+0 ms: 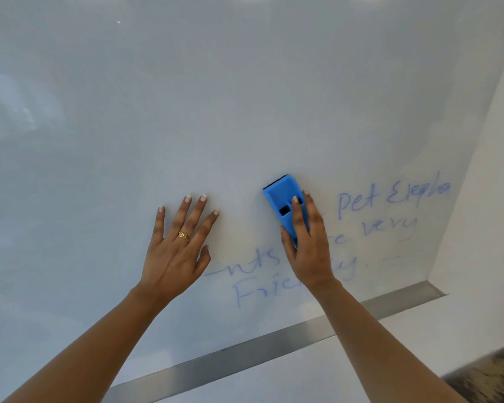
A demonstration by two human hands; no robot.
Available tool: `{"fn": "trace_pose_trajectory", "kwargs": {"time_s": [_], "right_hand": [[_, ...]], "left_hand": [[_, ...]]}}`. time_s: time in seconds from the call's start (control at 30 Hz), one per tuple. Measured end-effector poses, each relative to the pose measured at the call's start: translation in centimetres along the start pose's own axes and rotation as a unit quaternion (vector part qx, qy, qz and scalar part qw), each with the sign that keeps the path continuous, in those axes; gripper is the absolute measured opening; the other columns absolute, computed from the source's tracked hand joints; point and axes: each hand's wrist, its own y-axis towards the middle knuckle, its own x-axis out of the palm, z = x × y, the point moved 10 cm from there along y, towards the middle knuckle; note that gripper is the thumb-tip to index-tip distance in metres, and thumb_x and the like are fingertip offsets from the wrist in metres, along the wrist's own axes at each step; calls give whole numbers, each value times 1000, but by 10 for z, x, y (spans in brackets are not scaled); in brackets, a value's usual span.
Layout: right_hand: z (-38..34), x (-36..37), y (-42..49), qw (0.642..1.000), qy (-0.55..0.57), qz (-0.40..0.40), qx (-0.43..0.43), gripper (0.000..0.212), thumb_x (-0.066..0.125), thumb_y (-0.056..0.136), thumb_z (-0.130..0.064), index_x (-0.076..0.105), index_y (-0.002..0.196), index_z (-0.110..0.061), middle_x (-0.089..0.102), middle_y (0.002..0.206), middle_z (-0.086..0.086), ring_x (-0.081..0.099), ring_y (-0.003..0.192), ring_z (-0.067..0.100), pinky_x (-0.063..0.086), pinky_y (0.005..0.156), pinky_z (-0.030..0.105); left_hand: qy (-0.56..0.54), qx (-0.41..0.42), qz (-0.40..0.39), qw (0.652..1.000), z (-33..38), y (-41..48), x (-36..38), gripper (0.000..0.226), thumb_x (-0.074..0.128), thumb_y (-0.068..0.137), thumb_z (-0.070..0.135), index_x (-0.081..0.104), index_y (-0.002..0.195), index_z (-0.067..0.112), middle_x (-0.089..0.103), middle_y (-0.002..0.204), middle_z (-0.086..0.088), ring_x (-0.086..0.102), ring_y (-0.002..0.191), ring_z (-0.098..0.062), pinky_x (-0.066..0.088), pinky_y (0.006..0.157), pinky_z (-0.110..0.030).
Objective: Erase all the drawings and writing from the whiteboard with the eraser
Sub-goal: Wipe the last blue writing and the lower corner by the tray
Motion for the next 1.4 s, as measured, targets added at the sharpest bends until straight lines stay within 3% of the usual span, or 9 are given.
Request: {"fn": "trace_pose_trajectory", "kwargs": {"time_s": [0.13, 0.23, 0.4, 0.5, 0.63, 0.83, 1.1, 1.23, 1.4], "right_hand": [[50, -21, 4, 992, 5, 41, 122, 59, 39, 97, -29, 13, 148, -13, 14, 151, 8, 14, 139, 11, 32, 109, 36], [78, -30, 3, 979, 21, 65, 194, 60, 39, 97, -29, 13, 148, -11, 12, 153, 9, 13, 139, 9, 39, 105, 44], [68, -25, 3, 974, 23, 79, 213, 58, 38, 97, -29, 17, 147, -8, 14, 152, 13, 14, 137, 10, 34, 108, 43], [41, -13, 2, 986, 19, 41, 162, 54, 29, 99, -34, 14, 146, -11, 12, 151, 10, 16, 139, 19, 27, 111, 38], [7, 5, -8, 996, 10, -17, 84, 56, 35, 97, -29, 11, 146, -16, 15, 150, 10, 22, 137, 25, 23, 112, 33], [21, 1, -11, 999, -1, -36, 28, 57, 42, 97, -26, 13, 145, -16, 21, 148, 12, 29, 135, 26, 29, 110, 33], [97, -37, -5, 996, -1, 13, 87, 60, 32, 99, -34, -1, 149, -26, 14, 151, 8, 24, 138, 25, 32, 109, 37], [127, -51, 1, 995, -4, 15, 99, 58, 35, 98, -32, 9, 147, -18, 12, 151, 6, 23, 139, 24, 32, 109, 37], [176, -71, 3, 976, 5, 62, 208, 60, 35, 97, -32, 11, 148, -13, 11, 154, 8, 14, 140, 14, 29, 109, 33]], "left_hand": [[8, -11, 1, 1000, 4, 1, 1, 60, 36, 88, 30, 25, 146, 18, -2, 158, -2, 4, 145, -25, 3, 115, -53], [14, -14, 0, 1000, 4, 2, 1, 60, 35, 89, 31, 25, 146, 18, -2, 158, -2, 5, 145, -25, 3, 115, -54], [24, -13, 6, 1000, 14, 7, -2, 55, 35, 90, 29, 34, 143, 16, 10, 157, -3, 5, 145, -20, 1, 114, -54], [20, -2, 4, 1000, 27, 15, 1, 54, 36, 89, 28, 39, 141, 16, 22, 154, -4, 6, 145, -18, 3, 114, -55], [17, 11, 1, 1000, 46, 31, 7, 55, 35, 90, 30, 36, 143, 16, 21, 154, -4, 7, 145, -19, 5, 114, -55], [6, 33, 8, 999, 71, 59, 10, 57, 34, 91, 33, 30, 145, 18, 21, 154, -6, 6, 145, -20, 5, 114, -55], [19, 43, 21, 999, 84, 71, 14, 56, 36, 89, 30, 34, 144, 17, 21, 154, -8, 7, 145, -21, 3, 114, -55], [18, 67, 24, 997, 100, 90, 12, 56, 36, 89, 30, 34, 143, 17, 17, 156, -6, 7, 145, -20, 5, 114, -55], [13, 80, 18, 997, 121, 110, 12, 55, 37, 88, 30, 36, 142, 17, 24, 153, -7, 16, 144, -22, 8, 113, -55]]}}
